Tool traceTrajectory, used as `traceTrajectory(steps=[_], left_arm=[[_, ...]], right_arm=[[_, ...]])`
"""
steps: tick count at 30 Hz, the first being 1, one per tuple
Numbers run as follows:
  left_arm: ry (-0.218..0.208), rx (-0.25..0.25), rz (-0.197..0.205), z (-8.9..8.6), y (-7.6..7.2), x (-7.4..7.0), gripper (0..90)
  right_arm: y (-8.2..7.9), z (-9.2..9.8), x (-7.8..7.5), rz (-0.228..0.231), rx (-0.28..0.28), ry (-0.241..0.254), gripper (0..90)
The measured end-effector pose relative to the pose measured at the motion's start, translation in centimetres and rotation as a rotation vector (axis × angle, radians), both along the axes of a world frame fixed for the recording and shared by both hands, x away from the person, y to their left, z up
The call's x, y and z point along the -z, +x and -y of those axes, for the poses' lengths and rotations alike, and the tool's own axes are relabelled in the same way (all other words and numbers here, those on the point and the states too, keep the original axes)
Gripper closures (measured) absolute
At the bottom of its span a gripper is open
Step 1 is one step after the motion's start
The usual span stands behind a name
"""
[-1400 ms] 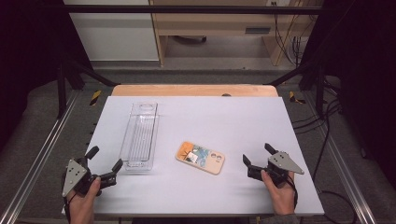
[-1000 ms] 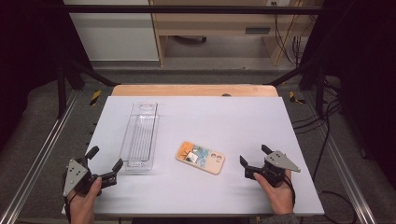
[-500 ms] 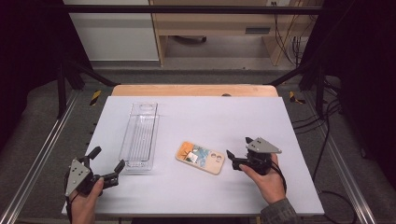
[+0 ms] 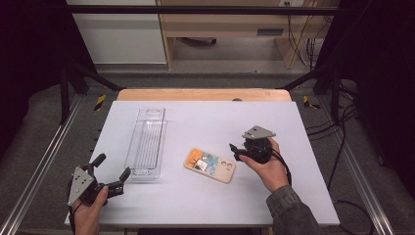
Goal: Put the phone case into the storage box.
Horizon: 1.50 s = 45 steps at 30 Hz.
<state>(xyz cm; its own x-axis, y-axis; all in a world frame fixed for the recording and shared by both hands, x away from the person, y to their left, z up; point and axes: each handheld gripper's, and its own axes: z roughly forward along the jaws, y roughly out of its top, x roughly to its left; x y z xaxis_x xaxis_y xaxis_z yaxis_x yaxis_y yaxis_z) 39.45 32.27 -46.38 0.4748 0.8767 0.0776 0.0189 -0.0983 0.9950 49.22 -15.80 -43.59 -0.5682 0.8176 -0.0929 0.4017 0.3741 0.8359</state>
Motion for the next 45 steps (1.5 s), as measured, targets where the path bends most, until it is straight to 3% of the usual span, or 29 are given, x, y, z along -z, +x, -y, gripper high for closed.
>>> traceTrajectory(steps=[12, 21, 36, 45], left_arm=[[0.001, -0.003, 0.001, 0.0, 0.0, 0.0, 1.0], [0.004, -0.002, 0.002, 0.0, -0.1, -0.1, 1.1], [0.002, 0.004, -0.001, 0.1, 0.0, 0.0, 1.5], [0.000, 0.003, 0.000, -0.1, 0.0, 0.0, 1.5]], right_arm=[[2.6, -2.3, 1.3, -0.031, -0.058, -0.052, 61.2], [3.7, -3.6, 2.6, -0.107, -0.104, -0.058, 85.5], [4.1, -6.3, 4.9, -0.207, -0.189, -0.096, 90.0], [4.1, -7.0, 5.7, -0.232, -0.212, -0.111, 90.0]])
